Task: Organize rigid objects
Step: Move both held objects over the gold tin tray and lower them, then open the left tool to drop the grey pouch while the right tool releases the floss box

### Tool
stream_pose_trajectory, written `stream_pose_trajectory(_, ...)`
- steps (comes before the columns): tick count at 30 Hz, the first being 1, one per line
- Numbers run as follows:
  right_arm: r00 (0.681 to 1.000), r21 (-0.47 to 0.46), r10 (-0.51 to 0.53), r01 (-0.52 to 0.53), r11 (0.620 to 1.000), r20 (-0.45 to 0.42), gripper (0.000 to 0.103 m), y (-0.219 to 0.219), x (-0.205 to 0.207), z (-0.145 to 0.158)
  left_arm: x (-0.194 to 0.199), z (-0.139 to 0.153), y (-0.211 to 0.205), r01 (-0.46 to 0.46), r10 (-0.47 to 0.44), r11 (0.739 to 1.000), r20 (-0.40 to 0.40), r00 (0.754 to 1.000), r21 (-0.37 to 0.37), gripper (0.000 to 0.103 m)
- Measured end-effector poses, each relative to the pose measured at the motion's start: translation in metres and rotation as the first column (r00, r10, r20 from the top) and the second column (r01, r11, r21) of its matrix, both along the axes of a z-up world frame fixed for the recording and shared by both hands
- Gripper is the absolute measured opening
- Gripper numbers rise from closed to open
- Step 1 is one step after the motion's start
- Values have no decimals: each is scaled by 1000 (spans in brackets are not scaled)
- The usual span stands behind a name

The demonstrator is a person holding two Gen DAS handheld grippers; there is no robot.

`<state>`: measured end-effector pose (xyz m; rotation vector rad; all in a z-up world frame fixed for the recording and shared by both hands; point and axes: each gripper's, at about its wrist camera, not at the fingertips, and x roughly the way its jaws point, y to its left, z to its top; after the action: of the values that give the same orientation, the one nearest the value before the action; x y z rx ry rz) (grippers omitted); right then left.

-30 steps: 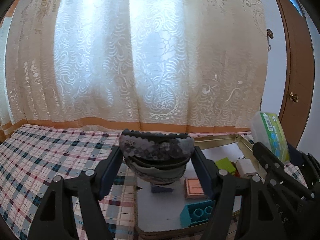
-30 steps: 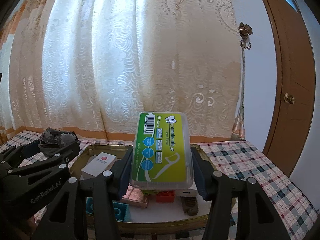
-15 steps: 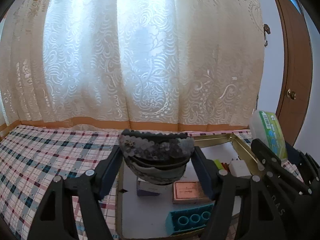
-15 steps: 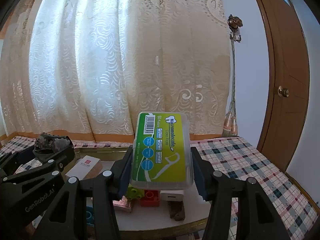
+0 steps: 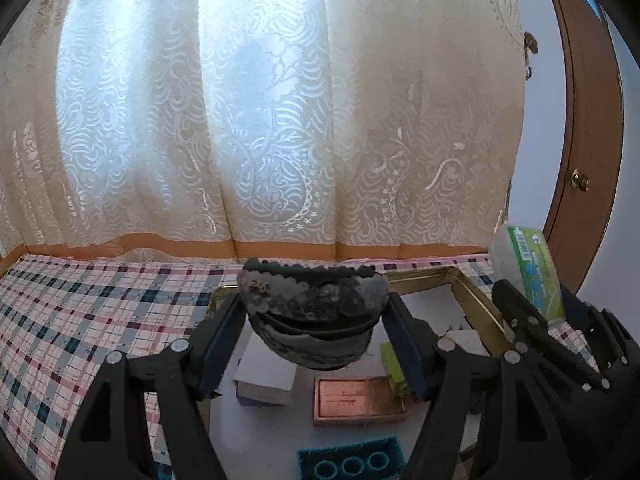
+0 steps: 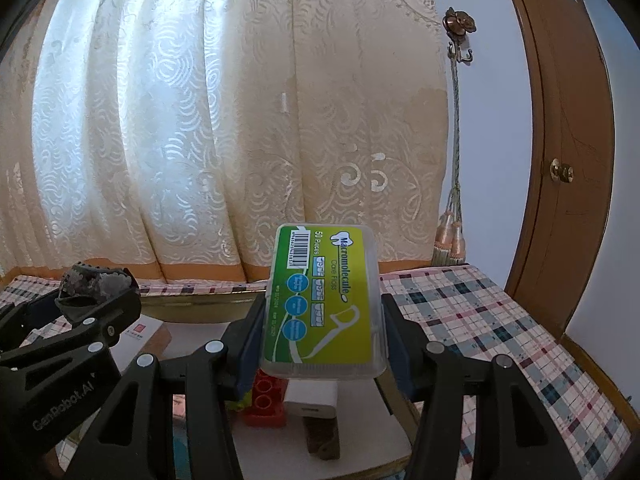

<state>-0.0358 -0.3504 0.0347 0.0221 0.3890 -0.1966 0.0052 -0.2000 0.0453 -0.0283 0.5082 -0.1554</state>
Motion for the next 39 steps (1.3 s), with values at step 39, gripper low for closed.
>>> stream_pose_trajectory(39,855,15,149,-163,986,-497,57,12,121,-38,97,-52,-3,56,29,982,-434,901,182,71)
